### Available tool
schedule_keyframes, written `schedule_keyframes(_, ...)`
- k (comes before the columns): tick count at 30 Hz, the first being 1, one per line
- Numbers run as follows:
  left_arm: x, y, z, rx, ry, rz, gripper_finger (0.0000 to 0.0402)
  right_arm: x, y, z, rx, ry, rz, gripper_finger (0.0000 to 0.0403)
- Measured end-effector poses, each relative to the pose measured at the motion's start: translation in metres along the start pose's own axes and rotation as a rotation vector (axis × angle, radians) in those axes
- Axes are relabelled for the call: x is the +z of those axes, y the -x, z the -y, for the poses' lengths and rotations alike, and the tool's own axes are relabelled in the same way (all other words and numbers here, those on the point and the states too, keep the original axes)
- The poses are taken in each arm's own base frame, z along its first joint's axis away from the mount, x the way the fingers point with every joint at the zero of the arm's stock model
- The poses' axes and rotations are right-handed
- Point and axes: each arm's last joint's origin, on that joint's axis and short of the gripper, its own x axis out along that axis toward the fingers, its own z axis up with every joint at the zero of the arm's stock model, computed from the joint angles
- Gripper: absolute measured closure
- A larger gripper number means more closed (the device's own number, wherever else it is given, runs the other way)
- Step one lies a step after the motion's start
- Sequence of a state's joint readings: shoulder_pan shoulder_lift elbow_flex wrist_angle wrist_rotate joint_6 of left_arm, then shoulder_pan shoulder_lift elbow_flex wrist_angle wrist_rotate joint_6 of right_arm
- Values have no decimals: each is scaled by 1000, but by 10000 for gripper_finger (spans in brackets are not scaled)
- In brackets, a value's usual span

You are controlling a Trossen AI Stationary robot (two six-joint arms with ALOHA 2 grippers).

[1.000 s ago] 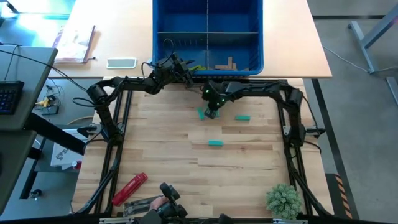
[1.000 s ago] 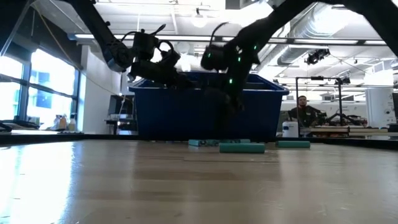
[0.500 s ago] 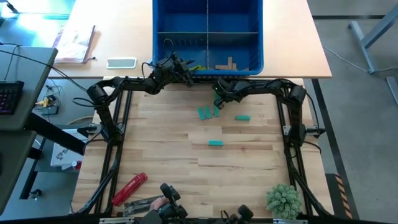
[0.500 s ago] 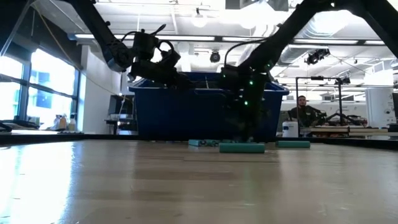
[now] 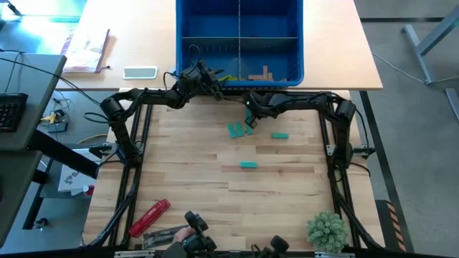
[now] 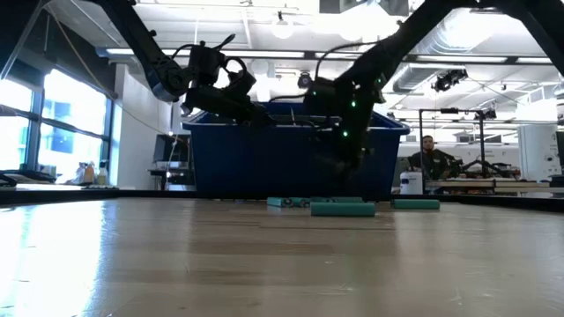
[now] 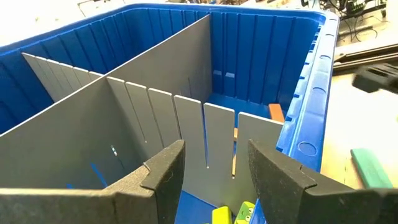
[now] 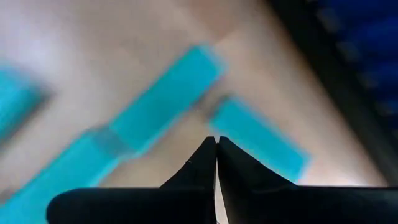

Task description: Sort blocks

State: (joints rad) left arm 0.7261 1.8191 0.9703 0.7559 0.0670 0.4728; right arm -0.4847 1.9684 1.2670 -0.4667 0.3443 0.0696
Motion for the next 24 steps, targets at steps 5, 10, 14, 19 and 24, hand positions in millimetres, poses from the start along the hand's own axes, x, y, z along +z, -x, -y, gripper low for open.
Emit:
schedule_keyframes(5,0,0,0,-1,0,0,245,-2,-23,13,-76,-21,16,403)
schedule_keyframes(10,0,0,1,-3,0,-4,245,-7,-25,15,116,-65,-48,403)
schedule_keyframes(14,0,0,1,-4,0,-6,245,-5,5,-1,374,-36,-118,403)
schedule_keyframes(19,0,0,0,0,-1,2,245,21,27,2,298,-15,154,403)
schedule_keyframes(24,0,0,0,-1,-1,1,245,29,9,0,337,-18,278,403)
